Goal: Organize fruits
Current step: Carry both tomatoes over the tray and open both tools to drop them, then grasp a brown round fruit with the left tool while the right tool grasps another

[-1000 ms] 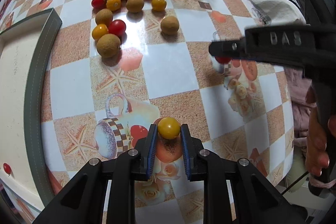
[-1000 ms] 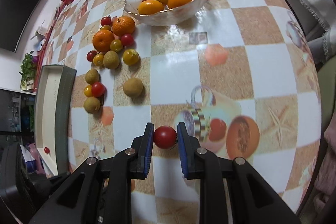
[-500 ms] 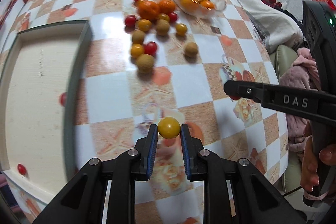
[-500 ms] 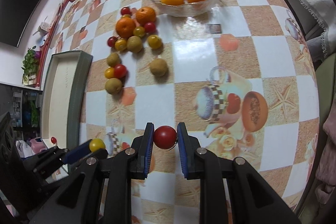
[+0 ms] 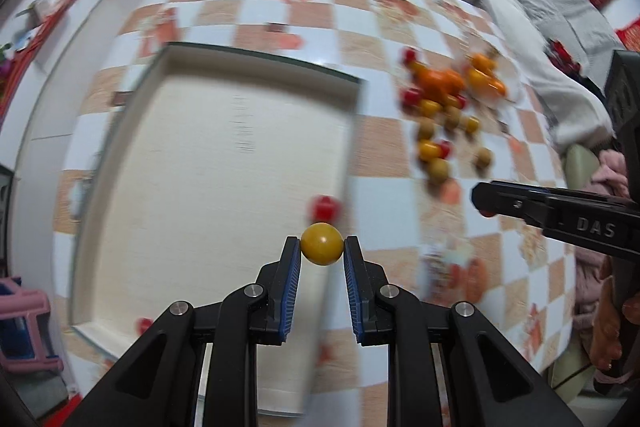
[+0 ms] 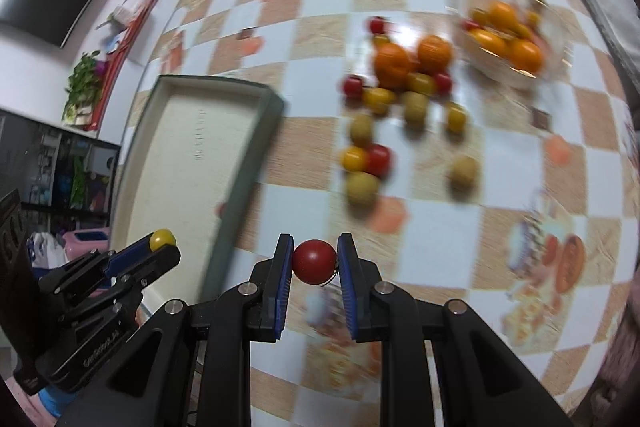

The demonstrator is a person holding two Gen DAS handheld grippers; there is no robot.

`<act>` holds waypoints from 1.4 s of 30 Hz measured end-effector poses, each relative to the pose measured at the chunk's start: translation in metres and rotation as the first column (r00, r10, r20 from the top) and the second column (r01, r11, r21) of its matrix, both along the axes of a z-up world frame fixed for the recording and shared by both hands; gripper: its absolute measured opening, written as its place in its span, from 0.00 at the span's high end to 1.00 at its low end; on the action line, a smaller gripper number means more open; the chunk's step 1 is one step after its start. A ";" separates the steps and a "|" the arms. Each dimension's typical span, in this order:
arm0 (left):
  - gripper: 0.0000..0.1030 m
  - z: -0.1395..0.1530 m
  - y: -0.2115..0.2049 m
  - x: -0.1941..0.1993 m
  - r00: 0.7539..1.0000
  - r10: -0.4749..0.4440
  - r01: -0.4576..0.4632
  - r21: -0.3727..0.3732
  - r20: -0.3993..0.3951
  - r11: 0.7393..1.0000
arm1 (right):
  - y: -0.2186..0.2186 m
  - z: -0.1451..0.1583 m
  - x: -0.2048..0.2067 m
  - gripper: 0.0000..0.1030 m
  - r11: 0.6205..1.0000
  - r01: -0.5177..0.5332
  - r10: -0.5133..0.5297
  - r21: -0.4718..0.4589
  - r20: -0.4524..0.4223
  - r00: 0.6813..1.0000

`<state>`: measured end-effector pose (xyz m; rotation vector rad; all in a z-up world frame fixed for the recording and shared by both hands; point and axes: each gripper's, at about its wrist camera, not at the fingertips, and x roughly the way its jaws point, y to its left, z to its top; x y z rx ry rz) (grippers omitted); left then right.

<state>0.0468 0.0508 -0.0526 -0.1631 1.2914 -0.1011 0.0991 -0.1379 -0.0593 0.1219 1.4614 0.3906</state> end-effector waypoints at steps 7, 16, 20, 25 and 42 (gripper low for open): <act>0.77 -0.016 0.062 0.012 0.998 0.070 -0.070 0.075 -0.007 0.995 | 0.068 -0.008 0.016 0.76 0.997 -0.071 0.072 0.032 -0.007 0.997; 0.77 -0.049 0.101 0.020 0.991 0.116 -0.106 0.136 -0.063 0.985 | 0.124 -0.036 0.035 0.76 0.991 -0.131 0.131 -0.004 -0.036 0.991; 0.77 -0.052 0.101 0.019 0.992 0.109 -0.098 0.148 -0.066 0.984 | 0.135 -0.046 0.038 0.75 0.987 -0.154 0.152 -0.039 -0.046 0.987; 0.77 -0.059 0.099 0.020 0.991 0.095 -0.079 0.163 -0.093 0.984 | 0.144 -0.056 0.040 0.74 0.981 -0.177 0.173 -0.084 -0.053 0.984; 0.22 -0.050 0.094 0.016 0.992 0.100 -0.078 0.240 -0.080 0.968 | 0.149 -0.046 0.039 0.15 0.984 -0.164 0.163 -0.072 -0.011 0.987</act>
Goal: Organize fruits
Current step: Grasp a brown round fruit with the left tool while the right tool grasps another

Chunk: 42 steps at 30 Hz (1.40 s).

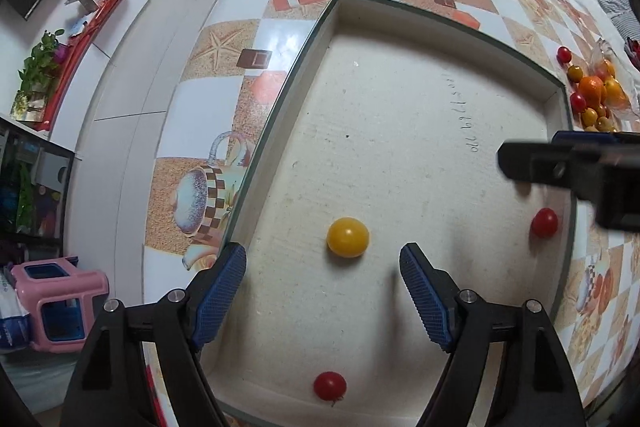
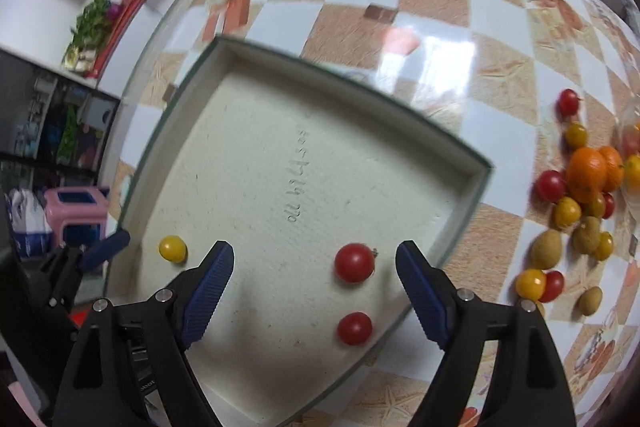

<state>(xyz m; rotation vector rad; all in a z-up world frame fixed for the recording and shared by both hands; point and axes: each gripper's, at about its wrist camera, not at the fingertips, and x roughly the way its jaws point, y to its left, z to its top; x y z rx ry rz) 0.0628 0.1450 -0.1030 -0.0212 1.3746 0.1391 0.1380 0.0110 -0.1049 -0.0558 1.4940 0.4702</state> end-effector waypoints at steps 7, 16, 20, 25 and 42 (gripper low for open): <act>0.22 0.025 -0.034 -0.002 0.998 -0.047 0.048 -0.020 0.031 0.999 | -0.058 0.028 0.000 0.12 0.993 0.117 -0.116 -0.014 0.073 0.991; 0.22 0.056 -0.121 0.006 0.969 -0.222 0.231 -0.085 0.106 0.969 | -0.182 0.023 -0.017 0.12 0.938 0.329 -0.325 -0.108 0.056 0.944; 0.22 0.055 -0.164 0.006 0.952 -0.287 0.298 -0.109 0.104 0.948 | -0.222 0.011 -0.019 0.11 0.914 0.379 -0.380 -0.145 0.028 0.925; 0.22 0.040 -0.199 0.009 0.950 -0.302 0.309 -0.112 0.076 0.944 | -0.242 -0.002 -0.015 0.11 0.914 0.380 -0.382 -0.144 0.016 0.924; 0.22 -0.007 -0.233 0.047 0.969 -0.246 0.247 -0.091 0.024 0.965 | -0.221 -0.015 0.022 0.72 0.973 0.204 -0.197 -0.106 0.066 0.978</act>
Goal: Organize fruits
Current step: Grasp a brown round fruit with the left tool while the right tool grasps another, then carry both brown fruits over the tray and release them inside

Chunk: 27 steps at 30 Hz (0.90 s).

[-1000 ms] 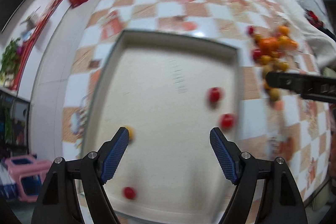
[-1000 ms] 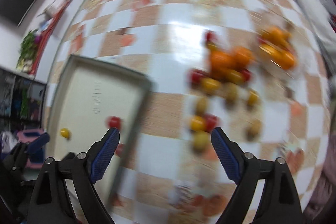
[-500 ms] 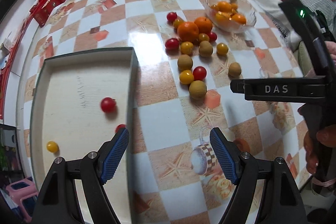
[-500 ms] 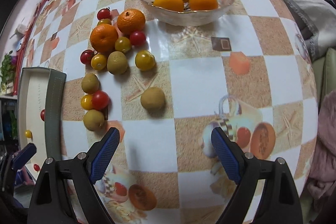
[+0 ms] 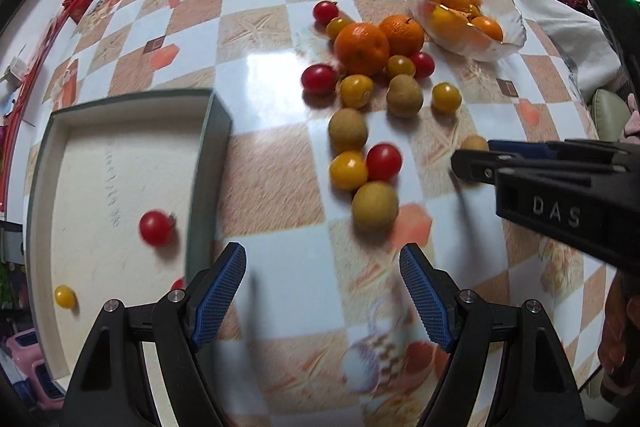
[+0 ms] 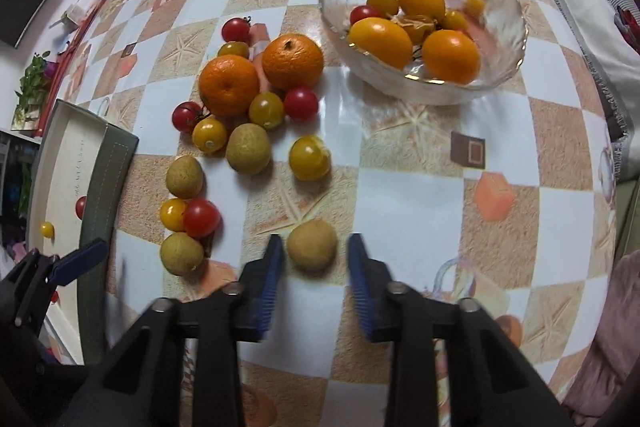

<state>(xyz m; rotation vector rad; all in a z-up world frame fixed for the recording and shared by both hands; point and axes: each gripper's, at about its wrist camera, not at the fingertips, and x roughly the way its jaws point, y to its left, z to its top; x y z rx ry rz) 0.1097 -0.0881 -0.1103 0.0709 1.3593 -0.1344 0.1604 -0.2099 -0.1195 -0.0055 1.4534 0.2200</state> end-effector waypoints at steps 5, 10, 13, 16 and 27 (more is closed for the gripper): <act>0.23 -0.006 -0.016 0.011 1.000 -0.008 0.008 0.007 0.002 1.000 | -0.017 0.000 0.003 0.73 0.999 0.027 -0.026 0.038 -0.008 1.000; 0.49 -0.013 -0.024 0.017 1.000 0.012 -0.012 0.024 -0.013 1.000 | -0.033 0.002 -0.003 0.73 0.996 0.055 -0.054 0.068 -0.016 0.998; 0.73 -0.011 -0.027 0.018 1.000 -0.005 0.005 0.013 0.000 1.000 | -0.041 0.004 -0.006 0.73 0.995 0.066 -0.065 0.076 -0.019 0.998; 0.73 -0.009 -0.026 0.019 1.000 -0.001 0.000 -0.024 -0.012 1.000 | -0.047 0.007 -0.009 0.73 0.993 0.081 -0.079 0.091 -0.022 0.997; 0.73 0.016 -0.003 -0.008 1.000 0.006 -0.006 -0.078 -0.008 0.997 | -0.054 0.016 -0.038 0.73 0.981 0.129 -0.124 0.145 -0.047 0.991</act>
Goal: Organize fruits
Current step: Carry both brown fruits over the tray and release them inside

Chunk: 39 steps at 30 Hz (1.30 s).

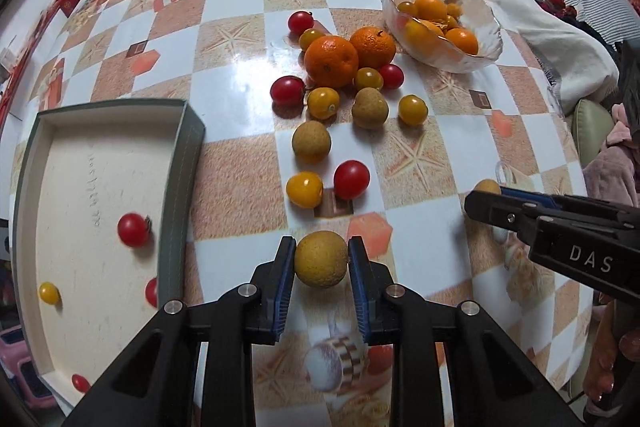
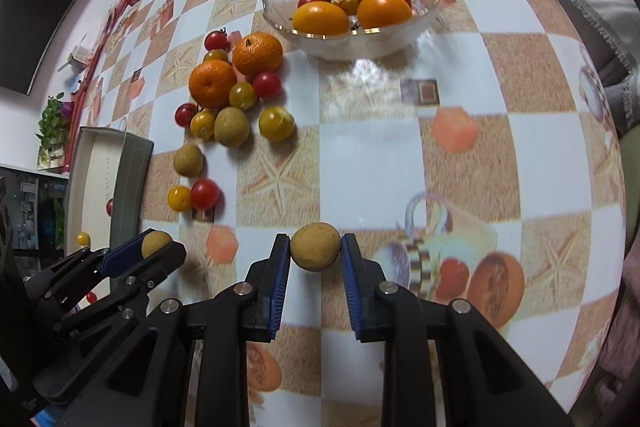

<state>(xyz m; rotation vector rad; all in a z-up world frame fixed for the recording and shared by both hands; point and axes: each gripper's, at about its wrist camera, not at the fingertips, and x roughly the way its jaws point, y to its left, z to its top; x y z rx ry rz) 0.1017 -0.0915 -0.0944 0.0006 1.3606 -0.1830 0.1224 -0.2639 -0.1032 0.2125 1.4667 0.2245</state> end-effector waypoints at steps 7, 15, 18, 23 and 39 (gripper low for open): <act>0.73 0.011 0.003 -0.019 1.000 -0.013 0.013 -0.015 0.009 1.000 | 0.003 0.007 -0.019 0.73 1.000 -0.004 0.004 -0.003 -0.006 1.000; 0.73 0.022 0.024 -0.042 1.000 0.000 0.000 -0.021 0.011 1.000 | 0.009 0.012 -0.038 0.73 1.000 0.002 -0.002 -0.013 -0.024 1.000; 0.73 0.028 0.034 -0.049 1.000 0.007 -0.007 -0.024 0.019 1.000 | 0.012 0.015 -0.044 0.73 1.000 0.001 -0.002 -0.017 -0.027 1.000; 0.73 0.037 0.052 -0.058 0.999 0.033 -0.032 -0.032 0.032 0.999 | 0.024 0.022 -0.051 0.73 1.000 -0.015 0.015 -0.024 -0.026 1.000; 0.73 0.050 0.142 -0.082 0.983 0.173 -0.172 -0.020 0.064 0.985 | 0.112 0.042 -0.046 0.73 0.988 -0.155 0.155 -0.019 0.012 0.988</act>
